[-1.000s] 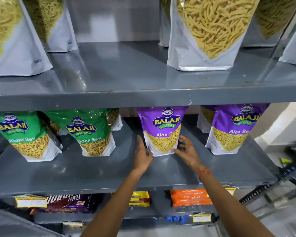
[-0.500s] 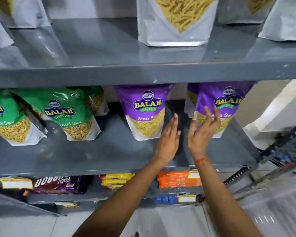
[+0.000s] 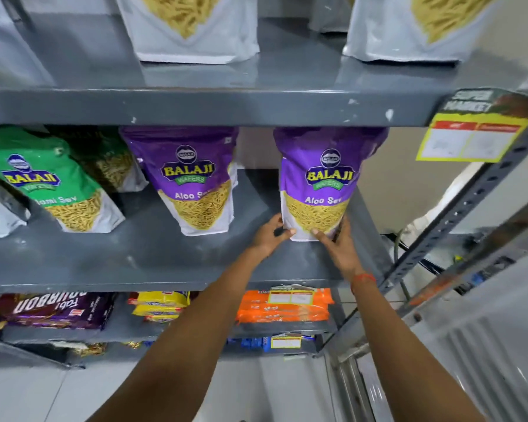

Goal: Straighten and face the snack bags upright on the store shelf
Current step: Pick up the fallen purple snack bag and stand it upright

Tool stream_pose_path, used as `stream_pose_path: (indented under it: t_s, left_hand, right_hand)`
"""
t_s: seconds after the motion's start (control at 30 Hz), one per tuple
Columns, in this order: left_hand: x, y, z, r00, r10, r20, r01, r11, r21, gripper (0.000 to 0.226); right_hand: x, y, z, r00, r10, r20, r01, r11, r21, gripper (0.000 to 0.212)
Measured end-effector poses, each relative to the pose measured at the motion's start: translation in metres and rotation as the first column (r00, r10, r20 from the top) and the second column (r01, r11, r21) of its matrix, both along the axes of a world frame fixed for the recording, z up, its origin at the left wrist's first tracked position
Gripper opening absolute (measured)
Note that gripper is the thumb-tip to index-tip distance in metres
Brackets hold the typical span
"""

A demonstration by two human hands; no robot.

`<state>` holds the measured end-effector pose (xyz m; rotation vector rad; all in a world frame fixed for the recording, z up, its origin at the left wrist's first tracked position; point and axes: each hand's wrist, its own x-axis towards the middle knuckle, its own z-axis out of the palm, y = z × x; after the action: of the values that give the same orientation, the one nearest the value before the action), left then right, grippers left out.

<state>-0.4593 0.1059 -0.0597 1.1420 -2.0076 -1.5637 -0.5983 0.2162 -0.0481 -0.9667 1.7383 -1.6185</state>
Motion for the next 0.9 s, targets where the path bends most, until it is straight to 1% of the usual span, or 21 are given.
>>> stream_pose_path:
  t_s: [0.07, 0.13, 0.2, 0.23, 0.33, 0.43, 0.63, 0.67, 0.7, 0.73, 0.77, 0.8, 0.83, 0.87, 0.9]
  left_hand:
    - [0.005, 0.017, -0.003, 0.998, 0.007, 0.066, -0.001, 0.996, -0.093, 0.051]
    - [0.013, 0.041, -0.011, 0.990, 0.046, 0.134, -0.012, 0.970, -0.242, 0.050]
    - [0.021, 0.063, -0.019, 0.989, 0.094, 0.118, -0.043, 0.926, -0.375, 0.050]
    - [0.024, 0.070, -0.021, 0.991, 0.097, 0.092, -0.052, 0.915, -0.400, 0.049]
    - [0.027, 0.084, -0.021, 0.995, 0.076, 0.062, -0.047, 0.923, -0.381, 0.052]
    - [0.029, 0.087, -0.021, 0.994, 0.071, 0.088, -0.028, 0.906, -0.422, 0.050]
    - [0.029, 0.086, -0.019, 0.988, 0.035, 0.151, 0.031, 0.910, -0.413, 0.054]
    - [0.030, 0.086, -0.019, 0.987, 0.020, 0.158, 0.046, 0.915, -0.401, 0.058]
    - [0.031, 0.087, -0.017, 0.987, 0.012, 0.160, 0.053, 0.916, -0.397, 0.064]
    - [0.033, 0.089, -0.015, 0.987, 0.023, 0.162, 0.048, 0.905, -0.423, 0.070]
    - [0.036, 0.091, -0.011, 0.986, 0.062, 0.153, 0.022, 0.870, -0.493, 0.072]
    - [0.039, 0.092, -0.005, 0.986, 0.115, 0.117, -0.025, 0.813, -0.582, 0.073]
    - [0.045, 0.093, 0.001, 0.986, 0.160, 0.055, -0.086, 0.751, -0.655, 0.072]
    - [0.052, 0.093, 0.009, 0.981, 0.192, -0.017, -0.148, 0.698, -0.701, 0.071]
    - [0.059, 0.090, 0.018, 0.973, 0.214, -0.086, -0.208, 0.649, -0.732, 0.068]
  right_hand:
    - [0.000, 0.016, -0.005, 1.000, 0.024, 0.004, -0.024, 1.000, 0.011, 0.070]
    - [0.004, 0.037, -0.008, 0.999, 0.039, 0.011, -0.039, 0.999, 0.019, 0.070]
    - [0.008, 0.056, -0.011, 0.998, 0.063, 0.014, -0.063, 0.998, 0.012, 0.071]
    - [0.011, 0.064, -0.012, 0.997, 0.074, 0.012, -0.075, 0.997, 0.013, 0.071]
    - [0.014, 0.077, -0.013, 0.997, 0.078, 0.020, -0.078, 0.997, 0.016, 0.071]
    - [0.018, 0.083, -0.011, 0.997, 0.065, 0.029, -0.065, 0.998, 0.008, 0.070]
    - [0.026, 0.087, -0.004, 0.997, 0.070, 0.021, -0.070, 0.997, 0.013, 0.073]
    - [0.032, 0.087, -0.002, 1.000, 0.012, 0.011, -0.012, 1.000, 0.015, 0.073]
    - [0.040, 0.087, 0.000, 0.992, -0.115, -0.046, 0.116, 0.993, 0.014, 0.073]
    - [0.049, 0.086, 0.005, 0.950, -0.273, -0.149, 0.274, 0.962, -0.019, 0.074]
    - [0.060, 0.085, 0.012, 0.863, -0.417, -0.286, 0.399, 0.909, -0.122, 0.070]
    - [0.070, 0.082, 0.019, 0.754, -0.521, -0.401, 0.438, 0.853, -0.284, 0.061]
    - [0.082, 0.077, 0.029, 0.676, -0.573, -0.463, 0.389, 0.811, -0.436, 0.052]
    - [0.095, 0.069, 0.039, 0.640, -0.589, -0.493, 0.306, 0.785, -0.539, 0.046]
    - [0.108, 0.058, 0.050, 0.637, -0.586, -0.501, 0.232, 0.765, -0.601, 0.042]
